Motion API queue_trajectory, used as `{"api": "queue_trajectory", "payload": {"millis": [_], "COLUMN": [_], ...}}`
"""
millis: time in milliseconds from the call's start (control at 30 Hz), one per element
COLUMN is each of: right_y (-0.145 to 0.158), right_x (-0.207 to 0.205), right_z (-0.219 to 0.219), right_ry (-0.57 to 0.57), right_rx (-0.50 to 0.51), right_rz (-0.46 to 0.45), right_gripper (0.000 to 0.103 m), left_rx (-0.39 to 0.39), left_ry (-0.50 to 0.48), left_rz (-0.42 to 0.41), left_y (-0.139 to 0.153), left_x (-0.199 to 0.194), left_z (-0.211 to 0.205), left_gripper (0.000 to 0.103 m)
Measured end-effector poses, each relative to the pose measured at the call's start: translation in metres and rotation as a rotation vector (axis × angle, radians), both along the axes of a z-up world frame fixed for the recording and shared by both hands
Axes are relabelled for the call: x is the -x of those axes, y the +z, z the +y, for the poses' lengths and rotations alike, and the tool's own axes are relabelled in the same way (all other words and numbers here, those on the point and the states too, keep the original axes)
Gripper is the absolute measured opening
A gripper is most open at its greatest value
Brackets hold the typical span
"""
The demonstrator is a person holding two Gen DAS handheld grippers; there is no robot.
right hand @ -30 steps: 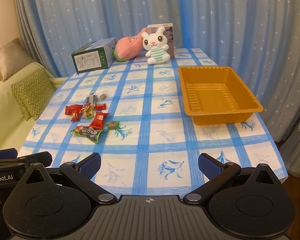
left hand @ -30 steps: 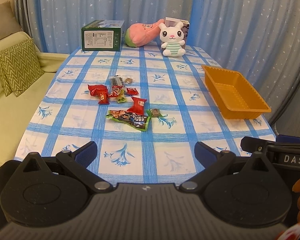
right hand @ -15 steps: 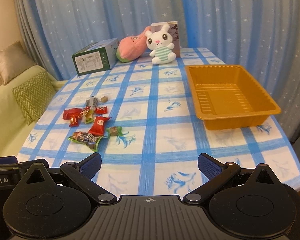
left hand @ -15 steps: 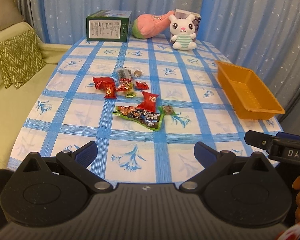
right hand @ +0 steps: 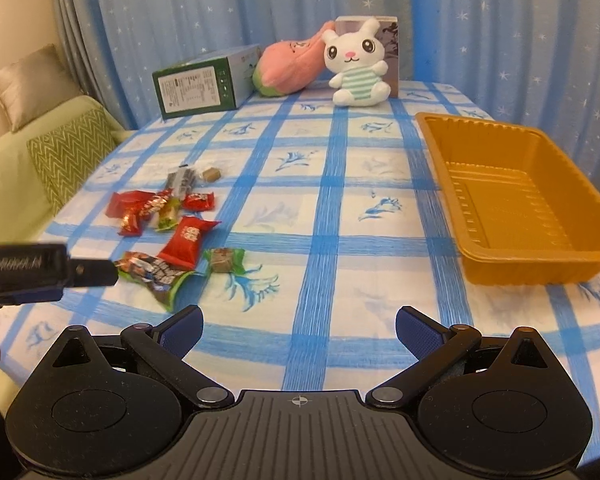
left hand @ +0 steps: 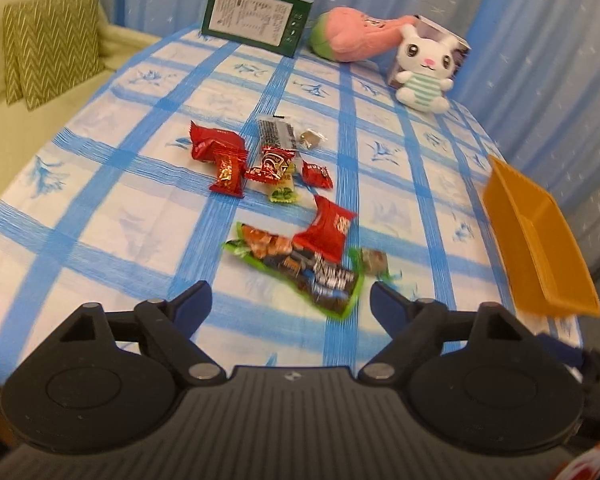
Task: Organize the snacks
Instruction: 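Grasp the long snack bar with the left gripper while the right gripper grasps the green-wrapped caramel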
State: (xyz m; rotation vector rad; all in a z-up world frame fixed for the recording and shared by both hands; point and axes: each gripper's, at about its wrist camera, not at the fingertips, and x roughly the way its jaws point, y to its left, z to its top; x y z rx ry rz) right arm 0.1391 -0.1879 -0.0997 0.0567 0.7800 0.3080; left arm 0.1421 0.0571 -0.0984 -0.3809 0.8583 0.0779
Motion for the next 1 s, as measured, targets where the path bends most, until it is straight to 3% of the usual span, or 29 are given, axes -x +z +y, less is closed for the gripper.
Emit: {"api": "queue_trajectory", "payload": {"millis": [200, 367, 500, 600, 767, 867, 1000], "right_y": [-0.013, -0.019, -0.023, -0.025, -0.025, -0.027, -0.031], "right_x": [-0.024, -0.034, -0.037, -0.039, -0.043, -0.047, -0.057], "right_z": [0.001, 0.001, 0.001, 0.004, 0.017, 0.027, 0.043], "right_ry": [-0.006, -0.014, -0.008, 0.005, 0.056, 0.092, 0.111], "right_rx": [-0.002, 0.000, 0.006, 0.003, -0.012, -0.028, -0.039], "right_rz": [0.013, 0.017, 0.024, 0.021, 0.013, 0.014, 0.012], "right_gripper": [0.102, 0.102, 0.102, 0.102, 0.102, 0.087, 0.080], "left_rx": [0.035, 0.013, -0.071, -0.076, -0.129, -0.164, -0.213], "left_ry": [0.092, 0.118, 0.061, -0.011, -0.147, -0.190, -0.212], "left_rz": [0.021, 0.032, 0.025, 0.022, 0.035, 0.042, 0.029], "left_y": [-0.022, -0.036, -0.038, -0.036, -0.031, -0.028, -0.027], "left_x": [-0.037, -0.053, -0.056, -0.053, -0.044, -0.040, -0.038], "left_z": [0.002, -0.005, -0.013, -0.009, 0.000, 0.008, 0.013], "left_gripper": [0.069, 0.061, 0.049, 0.037, 0.029, 0.026, 0.029]}}
